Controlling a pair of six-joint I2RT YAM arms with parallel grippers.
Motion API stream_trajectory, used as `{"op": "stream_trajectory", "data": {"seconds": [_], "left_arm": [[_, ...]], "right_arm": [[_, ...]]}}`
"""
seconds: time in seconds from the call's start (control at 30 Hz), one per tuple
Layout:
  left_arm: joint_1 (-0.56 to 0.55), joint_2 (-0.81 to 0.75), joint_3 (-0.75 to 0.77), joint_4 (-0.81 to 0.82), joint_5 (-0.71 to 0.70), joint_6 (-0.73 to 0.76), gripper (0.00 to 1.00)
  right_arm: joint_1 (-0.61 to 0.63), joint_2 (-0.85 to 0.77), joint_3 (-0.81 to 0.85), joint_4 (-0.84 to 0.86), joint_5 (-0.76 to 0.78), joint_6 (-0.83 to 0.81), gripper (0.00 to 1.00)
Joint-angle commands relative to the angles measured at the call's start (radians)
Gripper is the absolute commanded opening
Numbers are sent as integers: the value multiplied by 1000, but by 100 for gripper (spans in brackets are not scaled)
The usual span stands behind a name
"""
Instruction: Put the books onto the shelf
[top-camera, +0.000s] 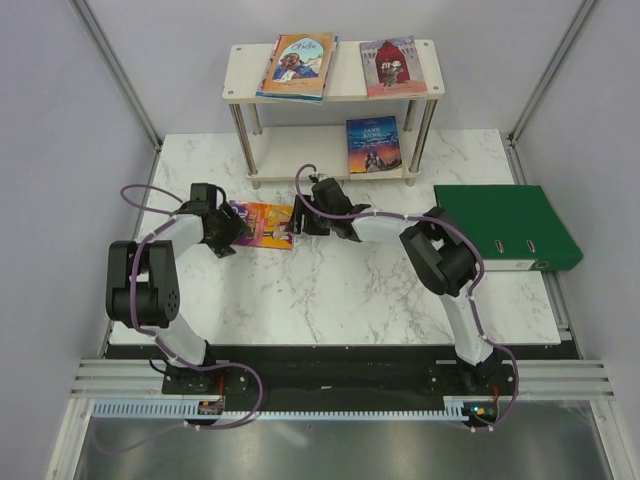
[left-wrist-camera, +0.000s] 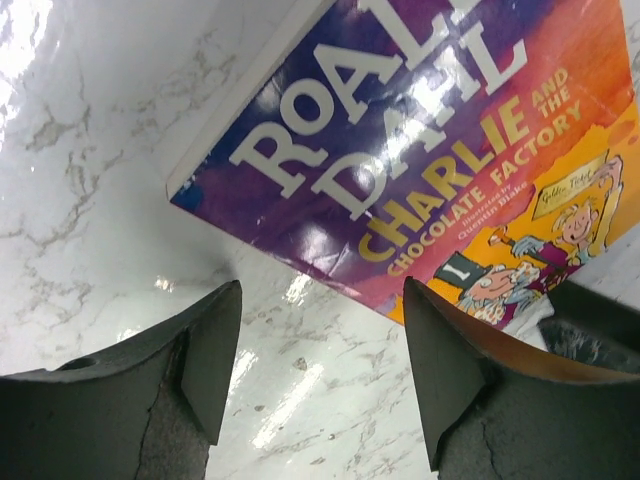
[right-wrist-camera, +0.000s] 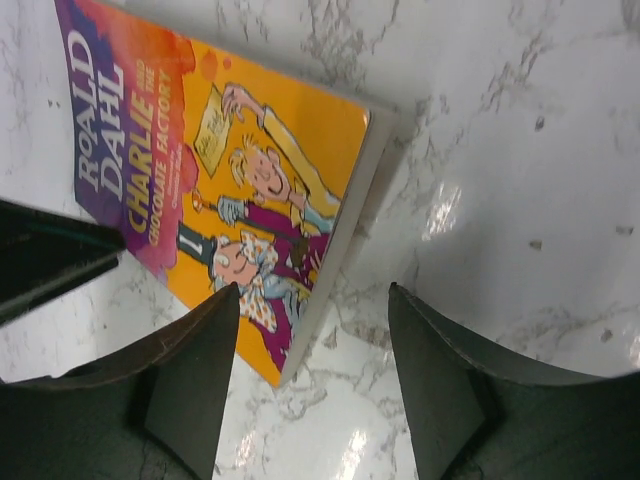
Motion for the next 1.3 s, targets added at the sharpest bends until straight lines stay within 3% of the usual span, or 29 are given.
{"op": "stream_trajectory", "data": {"seconds": [0.0, 0.17, 0.23, 0.27, 0.3, 0.33, 0.37, 0.5, 0.77, 1.23, 1.27], "left_arm": [[4, -76, -33, 24, 33, 23, 72], [4, -71, -31, 24, 56, 23, 70], [4, -62, -28, 26, 59, 20, 70], [4, -59, -23, 26, 66, 24, 70], [4, -57, -23, 26, 67, 23, 70], [4, -51, -19, 27, 69, 24, 70], [4, -48, -19, 26, 69, 30, 70], [4, -36, -19, 24, 69, 35, 70], [4, -10, -30, 26, 66, 53, 71], [3, -36, -51, -2, 29, 110, 71], [4, -36, -53, -2, 29, 113, 64]], "right_arm": [[-18, 76, 105, 3, 67, 13, 68], [-26, 172, 252, 3, 41, 38, 67], [-28, 215, 291, 3, 16, 58, 61], [-28, 225, 321, 4, 4, 64, 57], [-28, 244, 332, 6, -21, 70, 42], [-28, 247, 340, 9, -32, 75, 34], [-28, 250, 339, 21, -39, 84, 18], [-28, 229, 284, 75, -65, 99, 0], [-6, 146, 127, 178, -222, 113, 0], [212, -55, -158, 23, -329, -4, 0], [216, -66, -163, 15, -343, -11, 1]]}}
